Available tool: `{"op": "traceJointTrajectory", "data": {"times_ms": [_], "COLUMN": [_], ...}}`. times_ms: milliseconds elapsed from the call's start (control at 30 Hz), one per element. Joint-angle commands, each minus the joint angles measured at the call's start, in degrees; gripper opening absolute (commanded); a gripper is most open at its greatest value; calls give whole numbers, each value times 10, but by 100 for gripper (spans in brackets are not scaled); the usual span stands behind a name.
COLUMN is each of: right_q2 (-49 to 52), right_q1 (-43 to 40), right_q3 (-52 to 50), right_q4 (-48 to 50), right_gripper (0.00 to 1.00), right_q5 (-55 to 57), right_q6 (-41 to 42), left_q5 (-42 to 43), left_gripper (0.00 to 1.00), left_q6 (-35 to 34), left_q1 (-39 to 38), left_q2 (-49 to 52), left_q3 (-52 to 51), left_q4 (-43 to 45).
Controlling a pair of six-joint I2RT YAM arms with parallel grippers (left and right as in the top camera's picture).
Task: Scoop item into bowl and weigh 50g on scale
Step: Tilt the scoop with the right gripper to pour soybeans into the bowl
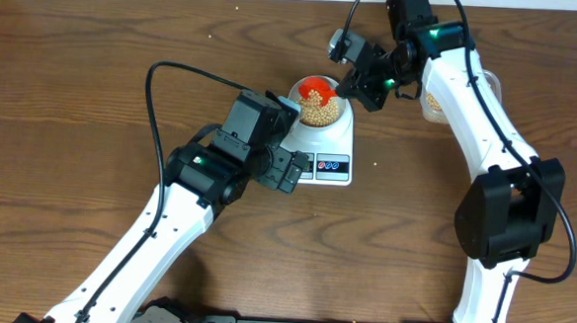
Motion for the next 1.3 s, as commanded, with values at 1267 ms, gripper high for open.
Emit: {"op": "traceJointTrajectory", "data": {"times_ms": [1267], "right_q2": [-22], "right_q1": [-80], "right_q3": [8], "right_q4": [-9], "right_gripper": [1], "right_q5": [-195], "right_q6": [97], "left_q5": [-7], "left_gripper": [98], "left_q6": [-1], "left_q1": [2], "left_q2": [4], "left_q3": [0], "left_q4": [-1]}}
